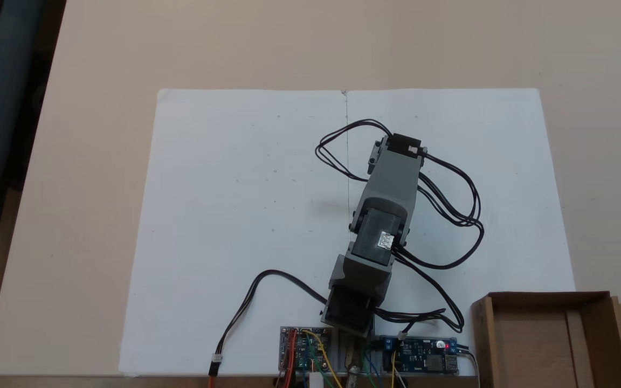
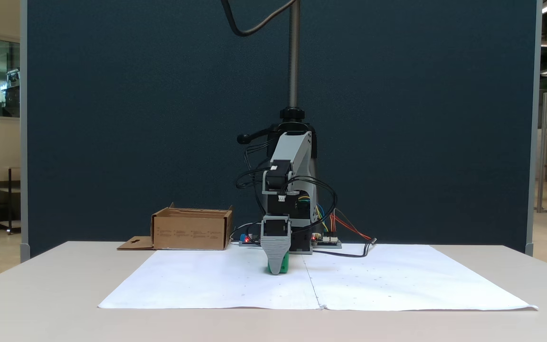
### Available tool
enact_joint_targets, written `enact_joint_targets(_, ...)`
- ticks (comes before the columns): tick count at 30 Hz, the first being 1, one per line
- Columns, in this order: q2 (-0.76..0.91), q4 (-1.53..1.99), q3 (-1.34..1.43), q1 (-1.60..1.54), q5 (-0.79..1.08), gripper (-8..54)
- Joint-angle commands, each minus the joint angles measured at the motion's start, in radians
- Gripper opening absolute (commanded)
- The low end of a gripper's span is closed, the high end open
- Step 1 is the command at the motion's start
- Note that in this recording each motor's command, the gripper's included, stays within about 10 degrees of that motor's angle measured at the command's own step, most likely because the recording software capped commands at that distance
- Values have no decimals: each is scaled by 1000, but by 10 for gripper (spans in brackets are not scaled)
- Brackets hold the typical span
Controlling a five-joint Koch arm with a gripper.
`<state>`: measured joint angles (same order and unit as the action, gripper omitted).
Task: Grasp a green dice and put it in the bin.
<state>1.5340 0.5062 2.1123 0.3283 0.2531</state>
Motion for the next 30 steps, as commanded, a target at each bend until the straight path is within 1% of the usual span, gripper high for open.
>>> enact_joint_targets(1,34,64,-69,32,-55,119)
enact_joint_targets(5,34,267,-267,69,-74,119)
enact_joint_targets(9,34,509,-525,87,-100,119)
enact_joint_targets(10,34,543,-624,101,-104,119)
enact_joint_targets(13,34,679,-762,124,-109,119)
enact_joint_targets(16,34,779,-824,144,-109,119)
enact_joint_targets(19,34,779,-848,198,-107,119)
enact_joint_targets(25,44,778,-940,503,-84,119)
enact_joint_targets(30,44,767,-1012,824,-9,119)
